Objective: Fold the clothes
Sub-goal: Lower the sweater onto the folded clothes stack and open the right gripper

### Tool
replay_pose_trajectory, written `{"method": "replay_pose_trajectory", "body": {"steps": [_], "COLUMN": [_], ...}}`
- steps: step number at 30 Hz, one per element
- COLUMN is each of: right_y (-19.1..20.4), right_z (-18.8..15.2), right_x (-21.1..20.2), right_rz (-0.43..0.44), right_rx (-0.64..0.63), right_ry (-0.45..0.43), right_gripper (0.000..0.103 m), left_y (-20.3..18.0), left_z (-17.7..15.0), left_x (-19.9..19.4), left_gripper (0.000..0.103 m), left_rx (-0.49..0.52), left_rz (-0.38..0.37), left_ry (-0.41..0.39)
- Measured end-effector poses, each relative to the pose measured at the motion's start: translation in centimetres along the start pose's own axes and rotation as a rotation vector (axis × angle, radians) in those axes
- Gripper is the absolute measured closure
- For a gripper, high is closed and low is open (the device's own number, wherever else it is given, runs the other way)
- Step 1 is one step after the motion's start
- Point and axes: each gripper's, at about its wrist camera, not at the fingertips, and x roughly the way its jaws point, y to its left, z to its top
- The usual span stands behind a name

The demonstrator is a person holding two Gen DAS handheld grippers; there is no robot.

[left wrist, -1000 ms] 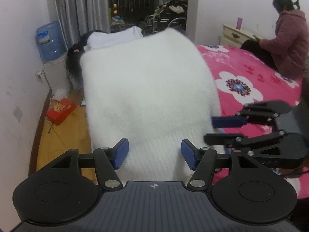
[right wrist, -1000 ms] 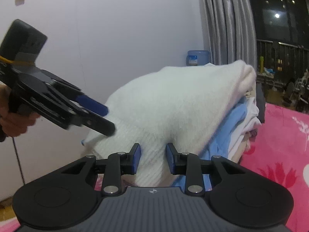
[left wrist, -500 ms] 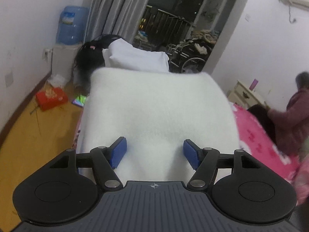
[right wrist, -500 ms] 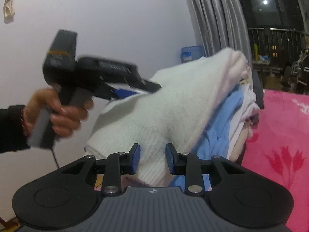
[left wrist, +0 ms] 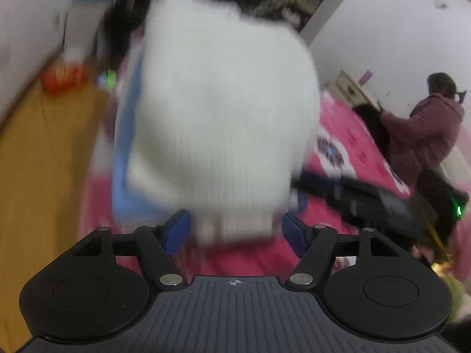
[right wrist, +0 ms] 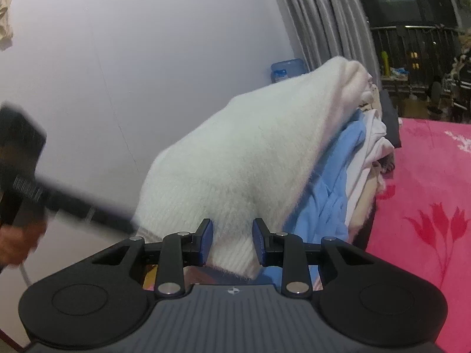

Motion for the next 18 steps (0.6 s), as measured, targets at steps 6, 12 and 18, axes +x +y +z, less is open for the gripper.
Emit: {"method": "replay_pose_trajectory", "body": {"steps": [6, 12, 18], "right_y": [-0.1, -0.7, -0.9], "right_z": [0.4, 0.1, -0.1], "right_x": [-0.3, -0.4, -0.8], "right_rz": [0.016, 0.039, 0.058], "right_rx": [0.014, 0.085, 0.121], "right_ry": [0.0, -0.011, -0.018], "right_gripper": [0.072, 0.072, 0.072], "left_y": [1.9, 8.0, 10.1], "left_z": [2.7, 6.9, 8.1], "left_x": [-3.0, -1.0, 2.9], "left_gripper": [0.034, 0.033, 0.033], "left_rx": [-0.088, -0.363, -0.455], "left_rz": [-0.025, -0.053, -0.127], "left_ry": [-0.2, -0.338, -0.304]}}
